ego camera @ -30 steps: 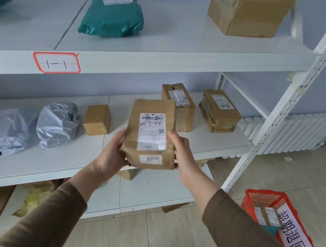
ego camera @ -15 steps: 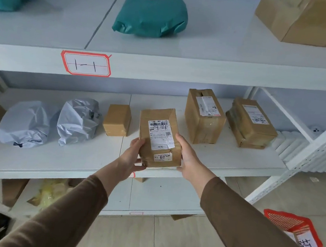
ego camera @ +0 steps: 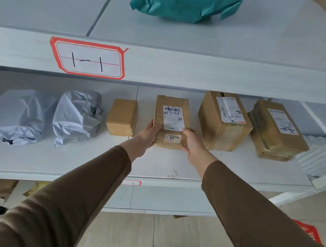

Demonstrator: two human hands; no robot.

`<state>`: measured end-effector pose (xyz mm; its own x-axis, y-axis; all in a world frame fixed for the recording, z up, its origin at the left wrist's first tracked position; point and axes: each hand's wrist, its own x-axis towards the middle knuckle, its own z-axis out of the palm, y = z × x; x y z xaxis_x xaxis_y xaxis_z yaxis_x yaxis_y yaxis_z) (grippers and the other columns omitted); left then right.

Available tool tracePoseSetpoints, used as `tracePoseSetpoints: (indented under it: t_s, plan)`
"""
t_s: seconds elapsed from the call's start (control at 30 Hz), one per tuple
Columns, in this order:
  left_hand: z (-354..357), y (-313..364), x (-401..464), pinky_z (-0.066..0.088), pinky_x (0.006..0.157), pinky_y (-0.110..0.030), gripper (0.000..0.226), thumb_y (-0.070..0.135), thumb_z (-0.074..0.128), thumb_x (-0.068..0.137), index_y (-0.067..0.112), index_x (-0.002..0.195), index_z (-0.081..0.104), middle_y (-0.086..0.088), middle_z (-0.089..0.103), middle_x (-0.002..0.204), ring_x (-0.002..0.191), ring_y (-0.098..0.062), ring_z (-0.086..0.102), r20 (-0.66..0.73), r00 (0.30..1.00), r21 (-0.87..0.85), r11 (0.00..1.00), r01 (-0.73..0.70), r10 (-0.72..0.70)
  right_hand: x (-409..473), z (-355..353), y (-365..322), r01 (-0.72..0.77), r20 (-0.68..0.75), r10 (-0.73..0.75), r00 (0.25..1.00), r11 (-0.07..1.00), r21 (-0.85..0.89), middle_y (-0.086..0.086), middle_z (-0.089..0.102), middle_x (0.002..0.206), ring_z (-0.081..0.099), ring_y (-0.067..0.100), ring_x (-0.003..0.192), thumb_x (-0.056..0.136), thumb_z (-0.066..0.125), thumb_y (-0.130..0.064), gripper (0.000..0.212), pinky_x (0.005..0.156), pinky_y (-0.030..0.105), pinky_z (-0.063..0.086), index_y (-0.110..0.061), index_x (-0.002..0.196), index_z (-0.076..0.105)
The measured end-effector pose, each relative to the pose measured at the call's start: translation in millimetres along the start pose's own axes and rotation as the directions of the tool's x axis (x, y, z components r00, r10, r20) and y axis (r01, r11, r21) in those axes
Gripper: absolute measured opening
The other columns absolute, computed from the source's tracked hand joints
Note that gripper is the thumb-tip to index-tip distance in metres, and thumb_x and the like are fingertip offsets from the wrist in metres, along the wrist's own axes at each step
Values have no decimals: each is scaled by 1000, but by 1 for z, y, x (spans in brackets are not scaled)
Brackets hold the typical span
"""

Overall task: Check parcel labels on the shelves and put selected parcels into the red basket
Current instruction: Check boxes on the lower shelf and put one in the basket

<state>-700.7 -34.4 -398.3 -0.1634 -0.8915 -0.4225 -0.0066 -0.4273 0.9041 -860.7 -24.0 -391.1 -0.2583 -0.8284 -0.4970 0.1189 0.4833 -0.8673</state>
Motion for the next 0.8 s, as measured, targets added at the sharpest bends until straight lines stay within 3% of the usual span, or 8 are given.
tracePoseSetpoints:
  t_s: [0.13, 0.23, 0.33, 0.4, 0.43, 0.57, 0.7, 0.8]
  plan:
    - [-9, -14, 15, 35, 115, -39, 45, 35, 40, 111, 36, 157, 35, 7, 60, 145, 124, -11, 58, 34, 999, 36, 999, 9, -10, 22, 8, 16, 80, -24, -83, 996, 990, -116, 2, 71, 121, 64, 18, 98, 100, 54, -24, 24, 95, 39, 52, -21, 123, 62]
    - [-17, -16, 14, 28, 120, -39, 71, 46, 47, 108, 34, 167, 9, 2, 39, 165, 152, -25, 36, 5, 1000, 115, 993, 18, -19, 25, 15, 19, 136, -147, -182, 972, 951, -276, 5, 66, 128, 60, 29, 116, 97, 55, -31, 31, 95, 43, 52, -21, 127, 56]
    - [-30, -7, 1, 29, 120, -37, 78, 50, 54, 104, 28, 167, 13, -2, 31, 169, 154, -24, 32, -72, 966, 324, 922, -214, 249, 11, 33, 13, 470, -121, -651, 750, 652, -595, 9, 50, 151, 38, 32, 144, 97, 59, -29, 51, 117, 47, 34, -13, 145, 49]
    - [-50, -2, -3, 26, 127, -39, 70, 38, 58, 105, 19, 164, 26, -5, 32, 169, 155, -21, 31, -110, 880, 407, 829, -384, 461, -4, 58, 9, 686, 37, -845, 533, 407, -603, 11, 47, 154, 35, 31, 147, 99, 58, -20, 50, 122, 41, 28, -8, 146, 49]
    - [-64, -1, -2, 25, 126, -35, 66, 32, 59, 105, 16, 163, 31, -7, 35, 167, 154, -20, 32, -152, 840, 441, 796, -414, 521, -13, 74, 9, 743, 96, -855, 510, 382, -550, 10, 47, 155, 36, 29, 146, 99, 57, -17, 50, 122, 38, 28, -8, 148, 48]
    - [-117, 1, 7, 25, 123, -30, 65, 27, 54, 107, 13, 164, 26, -8, 31, 169, 155, -25, 30, -375, 795, 486, 831, -270, 477, -26, 135, 14, 719, 297, -657, 693, 597, -357, 8, 34, 163, 29, 21, 151, 104, 53, -19, 58, 120, 24, 20, -10, 158, 32]
    - [-147, -9, 34, 28, 124, -45, 67, 38, 44, 110, 16, 166, 17, -9, 27, 170, 154, -33, 30, -382, 914, 348, 937, 4, 138, -16, 168, 12, 311, 286, -227, 931, 905, -291, 4, 27, 168, 29, 24, 153, 105, 48, -31, 68, 116, 31, 26, -19, 163, 15]
    - [-157, -19, 53, 36, 121, -51, 54, 40, 45, 108, 14, 155, 39, -13, 48, 154, 139, -35, 47, -329, 943, 169, 979, 112, -51, -4, 171, 13, 30, 281, 48, 958, 964, -265, 6, 34, 163, 37, 29, 146, 107, 45, -36, 61, 106, 37, 32, -21, 161, 21]
